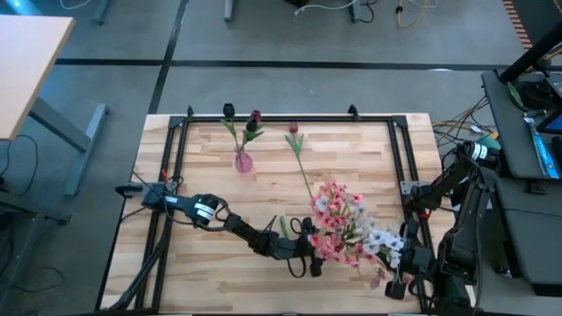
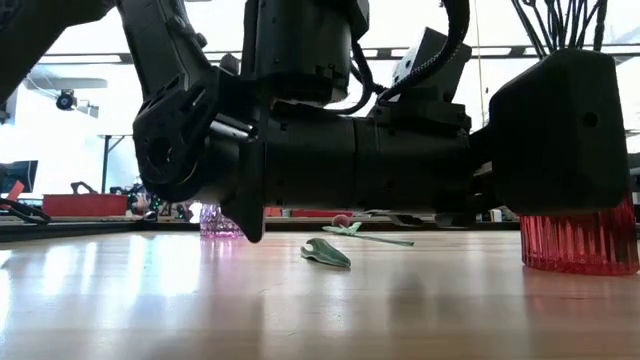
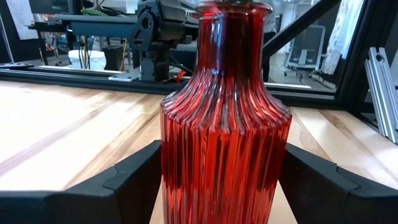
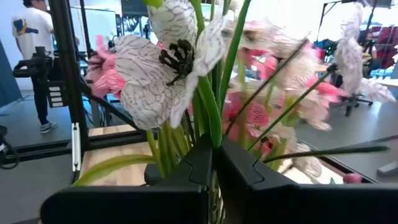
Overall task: Sort flowers into vase by color
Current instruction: Put the white flowers into the red vase
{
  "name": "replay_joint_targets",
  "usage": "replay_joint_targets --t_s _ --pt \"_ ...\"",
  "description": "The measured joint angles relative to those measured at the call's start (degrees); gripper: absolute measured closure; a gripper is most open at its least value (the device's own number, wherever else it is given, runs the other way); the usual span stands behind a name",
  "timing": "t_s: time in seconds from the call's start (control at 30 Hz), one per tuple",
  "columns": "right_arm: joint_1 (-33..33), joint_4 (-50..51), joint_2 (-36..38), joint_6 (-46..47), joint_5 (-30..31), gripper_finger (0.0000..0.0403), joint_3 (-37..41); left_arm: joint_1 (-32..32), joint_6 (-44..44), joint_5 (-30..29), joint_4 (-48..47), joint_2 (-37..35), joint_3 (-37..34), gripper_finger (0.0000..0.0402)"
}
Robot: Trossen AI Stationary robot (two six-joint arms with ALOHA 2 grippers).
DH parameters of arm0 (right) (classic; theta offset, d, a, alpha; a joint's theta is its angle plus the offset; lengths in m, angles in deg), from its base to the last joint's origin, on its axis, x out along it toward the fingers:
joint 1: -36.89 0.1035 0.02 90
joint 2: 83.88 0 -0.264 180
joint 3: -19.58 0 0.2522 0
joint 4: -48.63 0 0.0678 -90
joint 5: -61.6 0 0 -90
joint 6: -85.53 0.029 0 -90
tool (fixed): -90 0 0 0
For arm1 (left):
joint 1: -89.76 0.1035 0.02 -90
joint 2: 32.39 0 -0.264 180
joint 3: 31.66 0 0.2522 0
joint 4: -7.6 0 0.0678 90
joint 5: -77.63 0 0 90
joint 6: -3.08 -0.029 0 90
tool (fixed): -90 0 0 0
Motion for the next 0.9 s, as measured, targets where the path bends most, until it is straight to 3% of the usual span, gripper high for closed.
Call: replay_joint_targets --t_s 0.9 --pt "-3.2 0.3 -0.9 0.0 -0.1 0.039 1.2 -0.2 0.0 0.0 0.4 0.3 0.0 0.0127"
